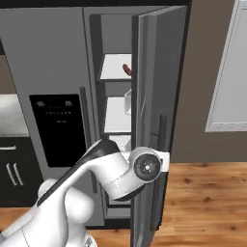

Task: Move the hot dog bun to the plate on the dining table and place the condiment next to that plate. Then navigate to the fridge and take the sausage and place it on the plate as well.

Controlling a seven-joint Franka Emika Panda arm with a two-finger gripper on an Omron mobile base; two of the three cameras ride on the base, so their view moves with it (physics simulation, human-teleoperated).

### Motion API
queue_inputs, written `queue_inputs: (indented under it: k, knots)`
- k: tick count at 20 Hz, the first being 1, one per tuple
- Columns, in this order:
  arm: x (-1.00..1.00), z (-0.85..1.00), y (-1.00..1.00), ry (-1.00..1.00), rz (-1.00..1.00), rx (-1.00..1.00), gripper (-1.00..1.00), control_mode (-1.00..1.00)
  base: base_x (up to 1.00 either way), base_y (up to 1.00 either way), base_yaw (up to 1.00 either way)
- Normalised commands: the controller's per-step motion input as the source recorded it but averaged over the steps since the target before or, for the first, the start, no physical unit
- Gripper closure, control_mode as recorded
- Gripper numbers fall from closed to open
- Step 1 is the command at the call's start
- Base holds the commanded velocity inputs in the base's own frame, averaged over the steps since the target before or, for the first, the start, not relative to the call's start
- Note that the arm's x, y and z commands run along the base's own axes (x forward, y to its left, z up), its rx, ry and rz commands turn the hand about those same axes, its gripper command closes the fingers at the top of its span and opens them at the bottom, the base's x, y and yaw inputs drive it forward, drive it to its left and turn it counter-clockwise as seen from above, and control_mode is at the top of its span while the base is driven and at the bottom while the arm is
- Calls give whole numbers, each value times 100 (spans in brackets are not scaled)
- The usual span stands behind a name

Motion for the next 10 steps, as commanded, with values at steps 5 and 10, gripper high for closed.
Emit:
queue_inputs:
  k: [5, 10]
  knots:
    - [-98, 50, 100, 2, 0, -9, -100, -100, 0, 0, 0]
    - [-22, 39, 100, 14, 0, -14, -100, -100, 0, 0, 0]
